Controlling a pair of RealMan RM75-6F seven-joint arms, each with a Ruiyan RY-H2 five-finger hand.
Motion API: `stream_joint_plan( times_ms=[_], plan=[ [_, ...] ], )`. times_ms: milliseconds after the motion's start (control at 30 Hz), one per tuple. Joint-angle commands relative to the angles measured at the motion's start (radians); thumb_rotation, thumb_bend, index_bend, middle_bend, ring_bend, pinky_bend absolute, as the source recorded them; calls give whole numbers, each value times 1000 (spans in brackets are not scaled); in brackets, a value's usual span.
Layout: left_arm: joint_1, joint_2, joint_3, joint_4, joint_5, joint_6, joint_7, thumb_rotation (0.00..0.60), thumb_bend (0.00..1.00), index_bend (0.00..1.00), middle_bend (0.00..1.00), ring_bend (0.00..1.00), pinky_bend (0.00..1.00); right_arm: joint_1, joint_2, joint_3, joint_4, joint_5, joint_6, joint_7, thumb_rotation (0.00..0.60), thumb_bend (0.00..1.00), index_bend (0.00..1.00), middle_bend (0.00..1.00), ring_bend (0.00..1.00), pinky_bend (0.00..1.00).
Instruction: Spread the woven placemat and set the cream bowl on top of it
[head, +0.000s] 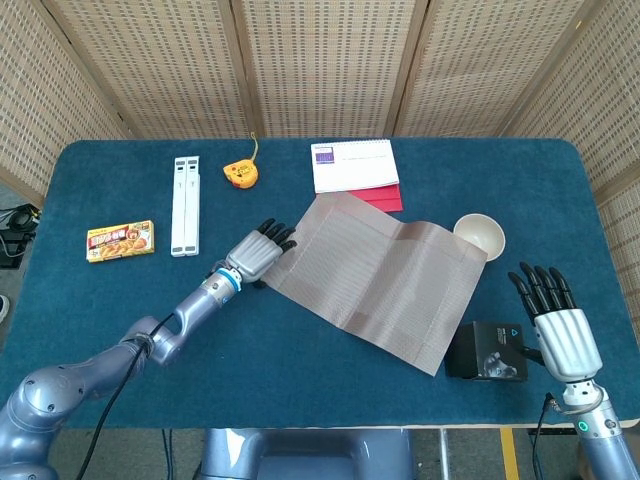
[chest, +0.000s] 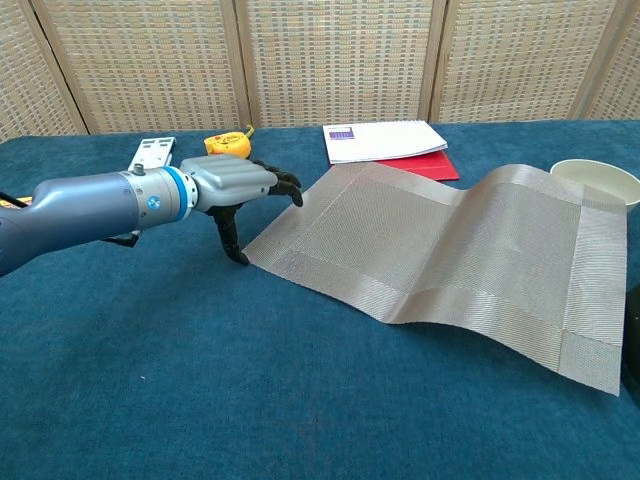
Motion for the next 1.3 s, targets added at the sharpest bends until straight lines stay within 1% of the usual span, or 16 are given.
stream_joint_plan(
  times_ms=[33, 167, 433, 500, 667, 833, 900, 1133, 1200, 1267, 1300],
  plan=[
    [2, 9, 6, -11, -1, -6, -11, 600, 0, 154, 0, 0, 0, -1, 0, 0, 0, -2, -1, -1, 600, 0, 0, 0, 0, 0],
    [4, 15, 18, -13, 1, -9, -10, 600, 0, 154, 0, 0, 0, -2, 0, 1, -2, -5, -2, -3, 600, 0, 0, 0, 0, 0],
    [-4, -25, 14, 34, -14, -16, -4, 600, 7, 157, 0, 0, 0, -5, 0, 3, -4, -12, -2, -6, 600, 0, 0, 0, 0, 0],
    [-5, -27, 15, 36, -11, -10, -3, 600, 39, 161, 0, 0, 0, -5, 1, 3, -4, -14, -1, -6, 600, 0, 0, 0, 0, 0],
    [-7, -27, 16, 35, -7, 1, 0, 600, 213, 165, 0, 0, 0, -6, 2, 5, -5, -17, 0, -5, 600, 0, 0, 0, 0, 0],
    [-8, -26, 13, 33, -12, 2, -5, 600, 324, 168, 0, 0, 0, -8, 3, 6, -7, -20, 3, -4, 600, 0, 0, 0, 0, 0],
    [-9, -25, 11, 32, -14, 5, -7, 600, 339, 170, 0, 0, 0, -8, 4, 7, -8, -21, 3, -4, 600, 0, 0, 0, 0, 0],
    [-11, -21, 8, 24, -18, 10, -2, 600, 345, 183, 0, 0, 0, -9, 5, 7, -9, -25, 3, -4, 600, 0, 0, 0, 0, 0],
    [-10, -23, 6, 24, -20, 14, -2, 600, 380, 193, 0, 0, 0, -9, 5, 8, -9, -27, 4, -4, 600, 0, 0, 0, 0, 0],
    [-9, -29, 6, 29, -18, 25, -3, 600, 444, 213, 0, 0, 0, -10, 5, 8, -9, -28, 5, -4, 600, 0, 0, 0, 0, 0],
    [-9, -32, 5, 31, -17, 30, -6, 600, 461, 221, 0, 0, 0, -10, 6, 8, -10, -29, 6, -4, 600, 0, 0, 0, 0, 0]
  ],
)
